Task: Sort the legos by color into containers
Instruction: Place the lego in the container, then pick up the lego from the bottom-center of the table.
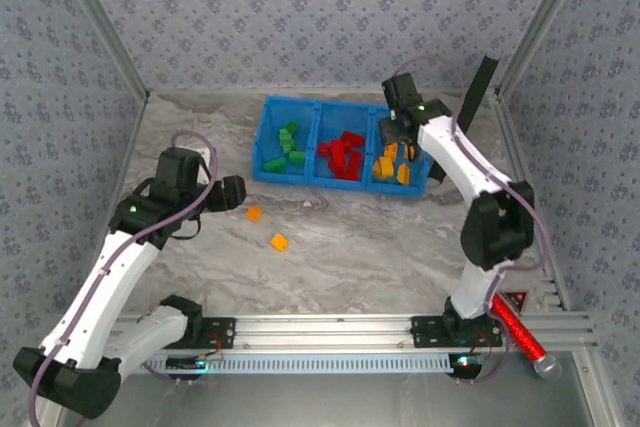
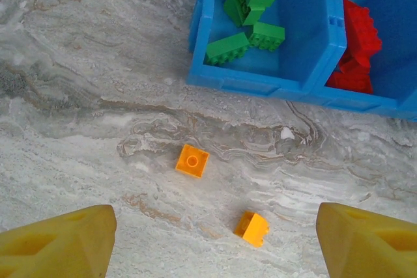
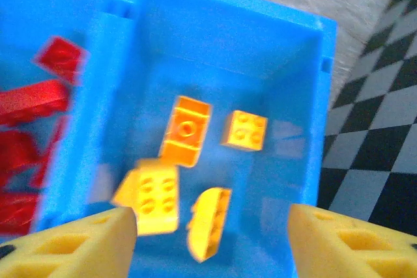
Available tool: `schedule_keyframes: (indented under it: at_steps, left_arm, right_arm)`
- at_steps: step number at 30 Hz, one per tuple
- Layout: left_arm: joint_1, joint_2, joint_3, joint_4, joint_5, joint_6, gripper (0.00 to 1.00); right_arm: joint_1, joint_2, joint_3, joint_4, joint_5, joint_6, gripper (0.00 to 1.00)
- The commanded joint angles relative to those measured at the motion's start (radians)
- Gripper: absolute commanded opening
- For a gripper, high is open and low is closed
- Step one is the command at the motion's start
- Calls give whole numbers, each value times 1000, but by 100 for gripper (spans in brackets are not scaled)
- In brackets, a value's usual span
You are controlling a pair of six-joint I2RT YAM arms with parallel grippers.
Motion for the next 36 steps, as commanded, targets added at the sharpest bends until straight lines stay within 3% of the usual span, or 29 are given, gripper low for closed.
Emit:
schedule_keyframes:
  at_steps: [1,4,9,13,15,20,36]
  left_arm:
    - [7,-29,9,8,6,-6,81]
    - [7,-37,5,14,-3,-4,81]
    - [9,-42,10,0,10,17,82]
    - [9,-69,11,-32,-5,36,85]
    - [9,-99,0,-37,1,48,91]
    - [10,-152,-38,-18,0,49,98]
    - [10,-158,-72,-54,-24,26,98]
  right_arm:
    - [73,-80,-112,0,-138,142,67]
    - [216,-169,-245,103,-148,136,73]
    - [437,-179,-361,267,-256,-22,82]
    - [528,-97,-364,319,-352,-111,84]
    - [563,-39,-348,334,-361,-163,84]
    - [606,107,-254,318,-344,-225,84]
    - [631,332,-111,308,-409,-235,84]
